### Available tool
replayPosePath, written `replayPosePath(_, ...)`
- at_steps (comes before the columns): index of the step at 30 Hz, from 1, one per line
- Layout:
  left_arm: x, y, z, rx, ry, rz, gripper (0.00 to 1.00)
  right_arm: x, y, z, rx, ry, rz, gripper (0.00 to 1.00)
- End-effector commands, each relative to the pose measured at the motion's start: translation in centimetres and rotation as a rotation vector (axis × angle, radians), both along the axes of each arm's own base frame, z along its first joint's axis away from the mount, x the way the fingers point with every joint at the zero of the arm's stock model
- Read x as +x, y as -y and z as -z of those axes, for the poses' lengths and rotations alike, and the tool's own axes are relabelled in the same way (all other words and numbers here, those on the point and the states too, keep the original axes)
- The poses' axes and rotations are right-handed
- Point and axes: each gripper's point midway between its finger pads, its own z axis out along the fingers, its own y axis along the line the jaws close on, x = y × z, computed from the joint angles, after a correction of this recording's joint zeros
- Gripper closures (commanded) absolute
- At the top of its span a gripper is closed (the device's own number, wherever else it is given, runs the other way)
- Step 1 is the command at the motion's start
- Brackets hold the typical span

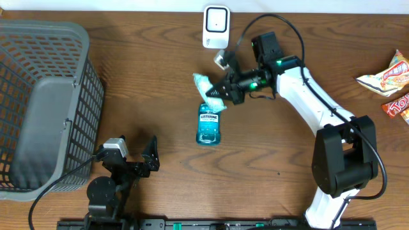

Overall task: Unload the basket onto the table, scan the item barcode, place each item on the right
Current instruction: 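Lift the green pack and hold it at the white scanner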

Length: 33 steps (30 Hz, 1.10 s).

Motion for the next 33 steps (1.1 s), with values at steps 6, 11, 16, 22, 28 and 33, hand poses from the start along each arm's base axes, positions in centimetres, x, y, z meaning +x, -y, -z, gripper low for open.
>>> replayPosePath(6,-0.1,0.0,1.2,0.007,-0.033,0.002,0.02,7.1,0.5,2.5,-0.381,0.275,0.366,0.99)
replayPosePath(11,-0.1,0.0,1.2,0.007,-0.033,0.002,0.02,9.5,-0.8,1.3,-0.433,0.494,0.425,0.99)
replayPosePath(16,-0.1,0.0,1.2,0.007,-0.033,0.002,0.02,12.8,-0.4,0.7,-0.432,0.587,0.525,0.99)
replayPosePath(22,-0.1,0.0,1.2,0.007,-0.033,0.002,0.02,18.0,-0.6,1.0,-0.485,0.66,0.614,0.99)
replayPosePath(28,-0.1,0.0,1.2,0.007,-0.033,0.002,0.02,23.8,-0.7,0.6,-0.517,0.741,0.701,0.99)
replayPosePath(33,-0.1,0.0,1.2,0.007,-0.034,0.002,0.02,27.5,-0.3,1.0,-0.52,0.779,0.774,0.99)
